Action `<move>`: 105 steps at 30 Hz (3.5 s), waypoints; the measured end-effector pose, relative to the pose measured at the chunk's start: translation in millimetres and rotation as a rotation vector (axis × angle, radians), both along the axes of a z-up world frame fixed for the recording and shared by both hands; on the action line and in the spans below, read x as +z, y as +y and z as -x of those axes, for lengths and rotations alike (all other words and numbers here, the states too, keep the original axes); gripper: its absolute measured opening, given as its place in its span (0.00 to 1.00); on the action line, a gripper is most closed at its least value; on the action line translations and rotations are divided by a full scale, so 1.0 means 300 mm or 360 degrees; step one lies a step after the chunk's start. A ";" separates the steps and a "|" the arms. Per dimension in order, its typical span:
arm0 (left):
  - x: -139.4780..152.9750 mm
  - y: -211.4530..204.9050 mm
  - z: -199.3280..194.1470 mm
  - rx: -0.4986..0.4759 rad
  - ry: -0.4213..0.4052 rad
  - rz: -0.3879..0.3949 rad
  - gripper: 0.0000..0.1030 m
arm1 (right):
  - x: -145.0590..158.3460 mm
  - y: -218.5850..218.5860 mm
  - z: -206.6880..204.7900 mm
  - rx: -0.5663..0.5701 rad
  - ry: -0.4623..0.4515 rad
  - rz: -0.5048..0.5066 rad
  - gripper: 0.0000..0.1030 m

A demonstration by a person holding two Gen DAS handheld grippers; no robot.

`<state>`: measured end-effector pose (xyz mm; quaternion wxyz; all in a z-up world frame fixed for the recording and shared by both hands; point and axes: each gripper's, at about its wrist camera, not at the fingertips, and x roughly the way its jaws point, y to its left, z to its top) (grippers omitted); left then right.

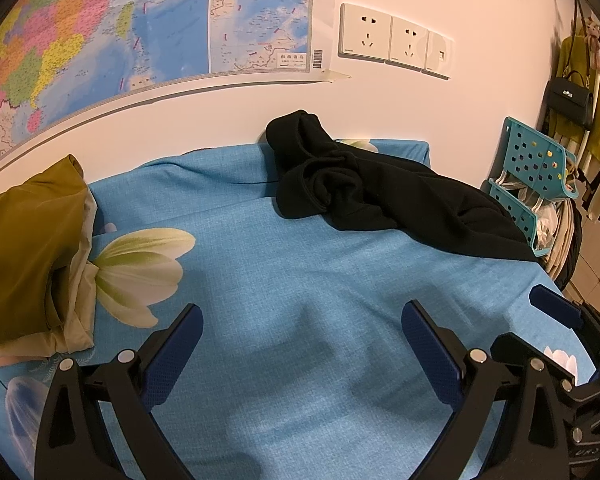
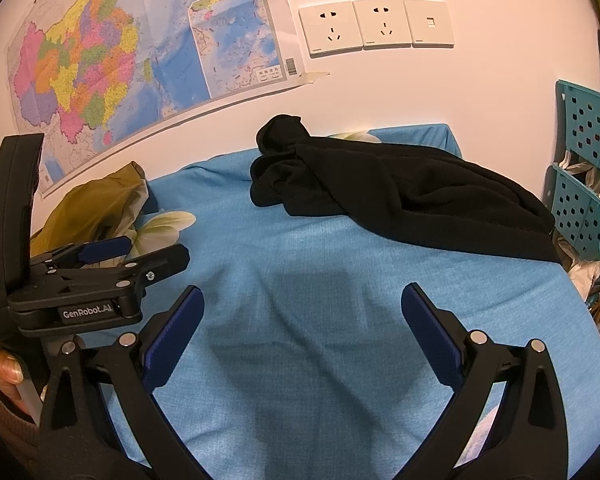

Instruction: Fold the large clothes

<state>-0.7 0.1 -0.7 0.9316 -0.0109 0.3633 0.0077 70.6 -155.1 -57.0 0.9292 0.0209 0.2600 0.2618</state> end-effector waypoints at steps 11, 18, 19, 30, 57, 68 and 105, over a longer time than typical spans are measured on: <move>-0.004 -0.008 -0.006 -0.0002 -0.0028 -0.0007 0.93 | 0.006 0.000 -0.011 0.0014 -0.0019 0.0038 0.94; -0.013 0.014 -0.051 0.0001 0.0046 0.0022 0.93 | 0.051 0.024 -0.111 0.0042 -0.0125 0.0240 0.94; -0.013 0.028 -0.067 0.0012 0.0048 0.0025 0.93 | 0.061 0.035 -0.148 0.0029 -0.0149 0.0301 0.94; -0.050 0.135 -0.214 0.0177 0.0175 -0.0082 0.93 | 0.024 0.235 -0.561 0.0167 -0.0128 0.0864 0.94; -0.133 0.212 -0.348 0.0208 0.0196 -0.0085 0.93 | 0.210 0.180 -0.512 0.0497 -0.0177 0.0806 0.93; -0.159 0.211 -0.384 0.0067 0.0208 0.0016 0.93 | 0.317 0.120 -0.700 0.0371 -0.0066 0.0542 0.11; 0.647 -0.213 -0.654 -0.0555 -0.0528 0.0291 0.08 | 1.265 -0.804 -0.249 -0.0492 -0.0891 0.0101 0.08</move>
